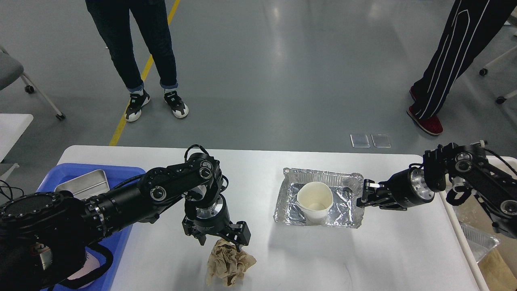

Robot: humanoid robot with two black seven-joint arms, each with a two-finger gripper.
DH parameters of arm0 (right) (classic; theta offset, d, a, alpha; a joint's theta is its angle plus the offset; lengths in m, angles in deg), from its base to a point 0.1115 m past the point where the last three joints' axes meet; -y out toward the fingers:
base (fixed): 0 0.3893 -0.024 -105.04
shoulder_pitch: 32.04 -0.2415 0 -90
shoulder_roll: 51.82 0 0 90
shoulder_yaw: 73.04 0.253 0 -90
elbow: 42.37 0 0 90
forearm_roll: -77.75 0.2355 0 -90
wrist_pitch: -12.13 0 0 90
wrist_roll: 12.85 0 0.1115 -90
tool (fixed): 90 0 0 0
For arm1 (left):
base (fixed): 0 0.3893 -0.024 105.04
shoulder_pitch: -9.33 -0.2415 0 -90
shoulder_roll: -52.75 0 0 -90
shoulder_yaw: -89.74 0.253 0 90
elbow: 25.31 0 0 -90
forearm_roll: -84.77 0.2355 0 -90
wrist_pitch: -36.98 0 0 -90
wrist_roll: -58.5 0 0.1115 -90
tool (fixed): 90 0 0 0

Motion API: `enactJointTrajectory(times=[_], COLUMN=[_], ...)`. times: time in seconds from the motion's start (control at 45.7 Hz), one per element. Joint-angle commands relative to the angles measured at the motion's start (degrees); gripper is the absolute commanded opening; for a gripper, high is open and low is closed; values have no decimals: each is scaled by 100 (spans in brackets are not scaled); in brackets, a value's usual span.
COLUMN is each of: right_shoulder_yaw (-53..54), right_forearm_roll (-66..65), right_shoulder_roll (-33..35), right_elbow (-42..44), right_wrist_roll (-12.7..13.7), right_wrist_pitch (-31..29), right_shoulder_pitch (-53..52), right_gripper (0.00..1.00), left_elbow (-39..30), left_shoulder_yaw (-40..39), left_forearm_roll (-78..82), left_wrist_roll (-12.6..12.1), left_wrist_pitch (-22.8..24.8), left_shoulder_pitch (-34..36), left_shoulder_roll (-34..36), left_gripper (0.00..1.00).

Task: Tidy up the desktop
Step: 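Reach the left gripper down to the crumpled brown paper and grasp it, then lift the brown paper and place it into the foil tray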

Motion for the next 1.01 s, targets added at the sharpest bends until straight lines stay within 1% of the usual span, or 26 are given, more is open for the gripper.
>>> enactJointTrajectory(times=[0.0,0.088,0.153,0.219,0.285,0.328,0.372,0.394,0.416,0.438,0.525,0.635,0.7,0.81,0.876,0.919,0.985], right_shoulder_yaw=[2,2,2,2,11,11,20,20,20,29,64,64,64,64,73,73,81], right_forearm_roll=[2,2,2,11,11,20,20,20,20,20,29,29,29,29,29,29,29], right_shoulder_roll=[-1,-1,-1,8,17,26,34,35,35,35,26,17,17,17,26,35,52], right_elbow=[-9,-18,-18,-26,-26,-26,-26,-35,-44,-44,-53,-44,-44,-44,-44,-44,-53], right_wrist_roll=[0,0,0,0,-9,-9,-9,-9,-9,-9,-9,-9,-9,-9,-9,-9,-9], right_wrist_pitch=[0,0,0,0,0,0,0,0,0,0,0,0,0,0,0,0,0], right_shoulder_pitch=[7,25,34,42,42,51,60,60,60,69,86,86,95,113,130,139,148], right_gripper=[0,0,0,0,0,0,0,0,0,0,0,0,0,0,0,0,0], left_elbow=[6,33,33,33,33,33,33,33,33,33,33,33,33,33,24,24,-2], left_shoulder_yaw=[5,5,5,5,14,14,14,14,14,14,5,14,14,-4,5,-4,-83], left_forearm_roll=[22,40,40,40,40,31,31,22,22,22,13,31,66,48,66,75,66], left_wrist_roll=[-8,-26,-114,-149,-175,-210,-289,-342,-349,-349,-349,-349,-349,-349,-349,-349,-349], left_wrist_pitch=[-1,-1,-1,-1,-1,-1,-1,-1,-1,-1,-1,-1,-1,-1,-1,-1,-1], left_shoulder_pitch=[-60,-121,-130,-139,-139,-156,-174,-174,-183,-183,-253,-376,-403,-429,-412,-385,-350], left_shoulder_roll=[-38,-64,-91,-91,-91,-91,-91,-91,-91,-91,-91,-91,-91,-91,-91,-91,-64], left_gripper=[100,99,99,98,95,88,76,68,60,55,51,35,22,13,2,0,0])
